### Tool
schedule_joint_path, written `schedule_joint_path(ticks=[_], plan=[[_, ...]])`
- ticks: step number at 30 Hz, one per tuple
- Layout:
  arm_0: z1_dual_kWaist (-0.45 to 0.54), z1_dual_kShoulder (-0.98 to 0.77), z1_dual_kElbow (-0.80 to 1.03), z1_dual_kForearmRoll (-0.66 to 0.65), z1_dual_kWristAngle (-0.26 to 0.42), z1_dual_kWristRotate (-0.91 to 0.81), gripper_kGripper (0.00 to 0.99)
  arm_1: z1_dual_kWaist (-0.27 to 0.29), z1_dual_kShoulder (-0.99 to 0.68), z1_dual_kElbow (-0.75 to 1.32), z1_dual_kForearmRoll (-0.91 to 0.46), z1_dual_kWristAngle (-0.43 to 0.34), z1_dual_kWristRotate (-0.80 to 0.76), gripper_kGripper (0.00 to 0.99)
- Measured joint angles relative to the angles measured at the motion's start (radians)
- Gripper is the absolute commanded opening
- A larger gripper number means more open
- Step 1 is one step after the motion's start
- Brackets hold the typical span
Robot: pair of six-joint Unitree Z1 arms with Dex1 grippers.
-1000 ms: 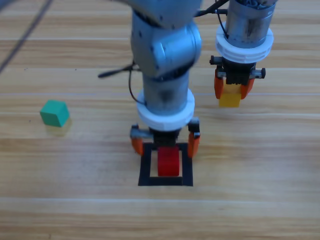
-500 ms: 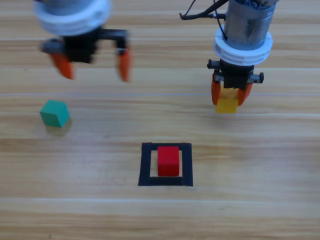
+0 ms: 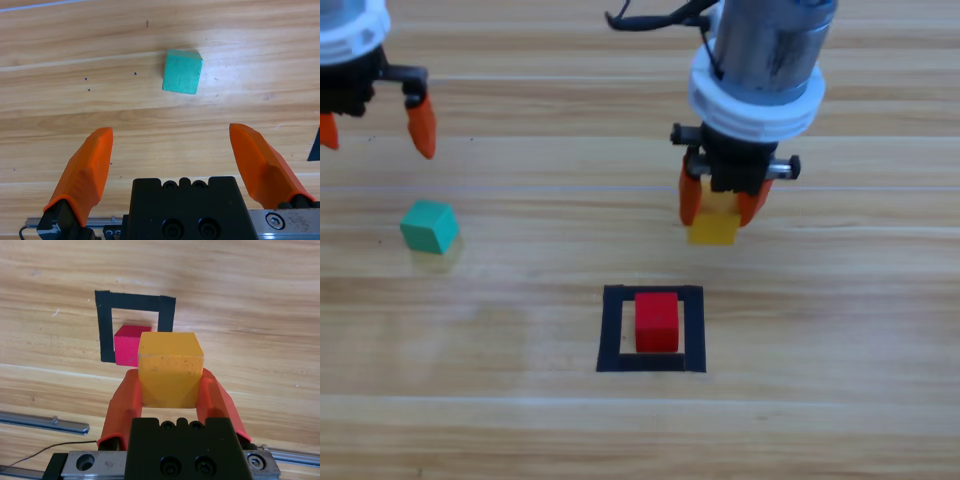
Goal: Stack the blocks in the rectangular block: red at the bottom, yellow in the middle, green on top
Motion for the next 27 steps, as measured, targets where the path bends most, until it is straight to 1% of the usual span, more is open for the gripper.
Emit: schedule_joint_path(ticks=[6,10,17,23,27], plan=[[0.000,0.069,-0.012,-0.001,0.000,0.024,0.990,0.031,0.006,-0.016,0.000,0.000,0.007,0.000],[0.000,0.082,-0.017,-0.002,-0.003,0.044,0.990,0.043,0.010,-0.033,0.000,0.000,0.010,0.000],[0.000,0.134,-0.039,-0.003,-0.021,0.076,0.990,0.080,0.037,-0.047,0.000,-0.005,0.022,0.000],[0.000,0.148,-0.043,-0.003,-0.023,0.087,0.990,0.108,0.062,-0.049,0.000,-0.015,0.023,0.000],[0.000,0.151,-0.043,-0.004,-0.036,0.092,0.990,0.114,0.065,-0.062,0.000,-0.018,0.023,0.000]])
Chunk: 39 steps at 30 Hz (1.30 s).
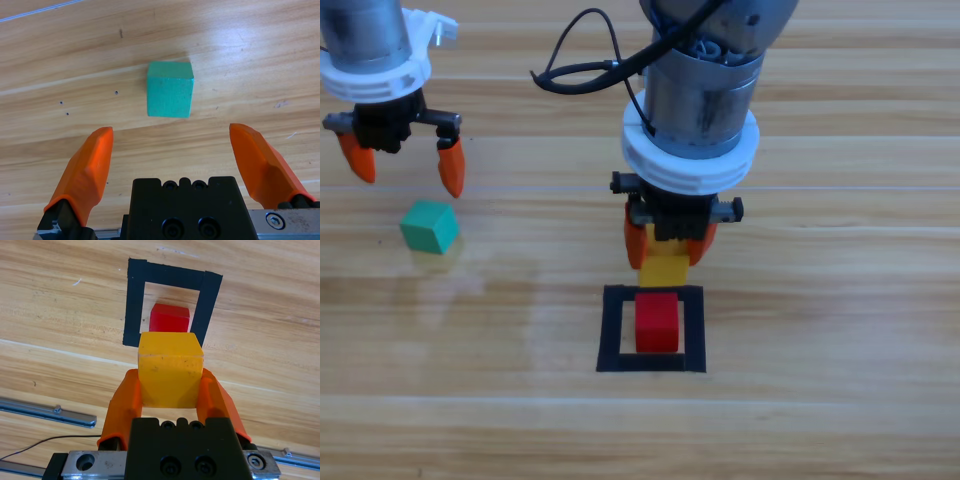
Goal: Stack the blocks in the rectangular block: red at the bottom, yellow in the middle, green on top
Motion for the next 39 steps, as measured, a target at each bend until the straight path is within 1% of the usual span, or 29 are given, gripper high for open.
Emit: schedule_joint_path(ticks=[9,16,30,39], plan=[[0.000,0.019,0.037,-0.066,-0.034,0.017,0.990,0.000,0.087,-0.047,0.000,-0.039,0.000,0.000],[0.003,0.021,0.045,-0.083,-0.048,0.018,0.990,0.000,0.091,-0.064,0.000,-0.040,0.000,0.000],[0.014,0.021,0.132,-0.133,-0.084,0.046,0.990,0.000,0.091,-0.064,0.000,-0.040,0.000,0.000],[0.021,0.021,0.151,-0.145,-0.085,0.059,0.990,0.000,0.091,-0.063,0.002,-0.035,0.005,0.000]])
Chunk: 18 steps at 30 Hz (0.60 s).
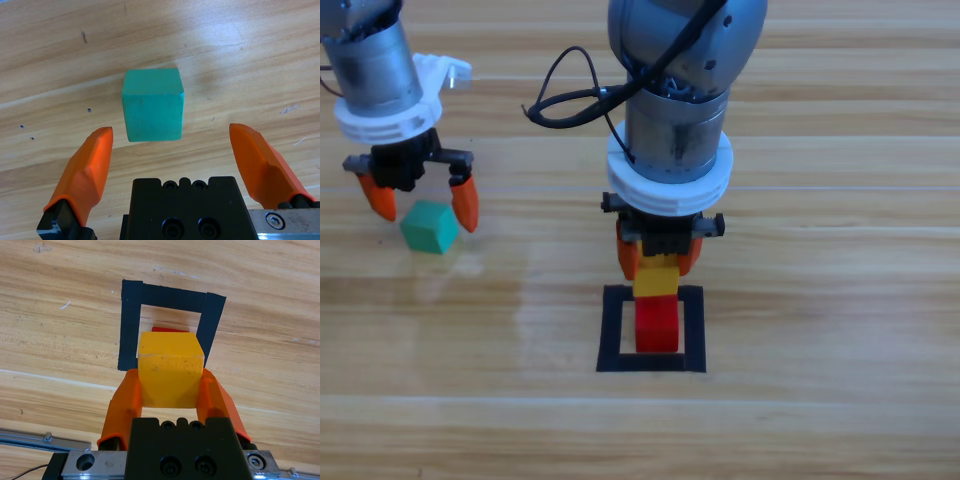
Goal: Stack the blocks in the rectangular block: red at the bottom, yellow in the middle, green on top
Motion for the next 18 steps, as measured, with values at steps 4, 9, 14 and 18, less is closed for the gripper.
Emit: schedule_joint_path(ticks=[4,9,14,18], plan=[[0.001,0.000,0.015,-0.018,0.000,0.000,0.990,0.000,0.000,0.000,0.006,0.000,0.001,0.000],[0.001,0.000,0.026,-0.031,0.000,0.001,0.990,0.001,0.000,0.000,0.010,0.000,0.001,0.000],[0.002,0.000,0.027,-0.033,0.000,0.001,0.990,0.001,0.000,0.000,0.011,0.004,0.001,0.000],[0.002,0.000,0.031,-0.036,0.000,0.001,0.990,0.001,0.000,0.000,0.011,0.005,0.001,0.000]])
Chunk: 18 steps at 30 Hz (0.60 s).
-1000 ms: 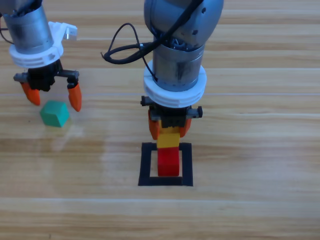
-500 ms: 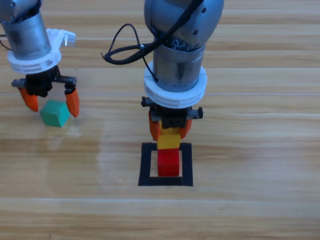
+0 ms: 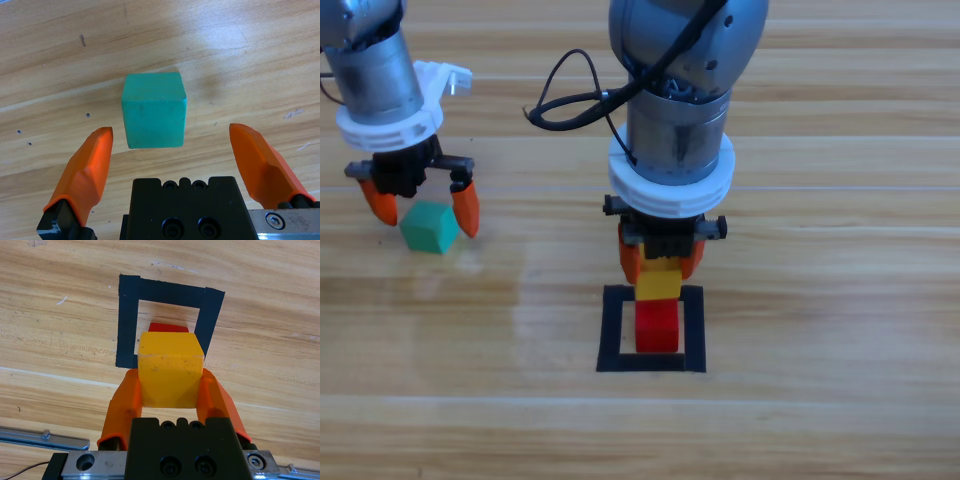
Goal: Stack the blocks in the rectangular block: red at the bottom, yellow in the middle, green on top
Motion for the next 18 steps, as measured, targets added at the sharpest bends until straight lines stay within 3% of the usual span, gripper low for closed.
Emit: schedule_joint_path(ticks=[18], plan=[[0.002,0.000,0.021,-0.010,-0.009,0.006,0.990,0.001,0.045,-0.003,0.000,0.006,0.000,0.000]])
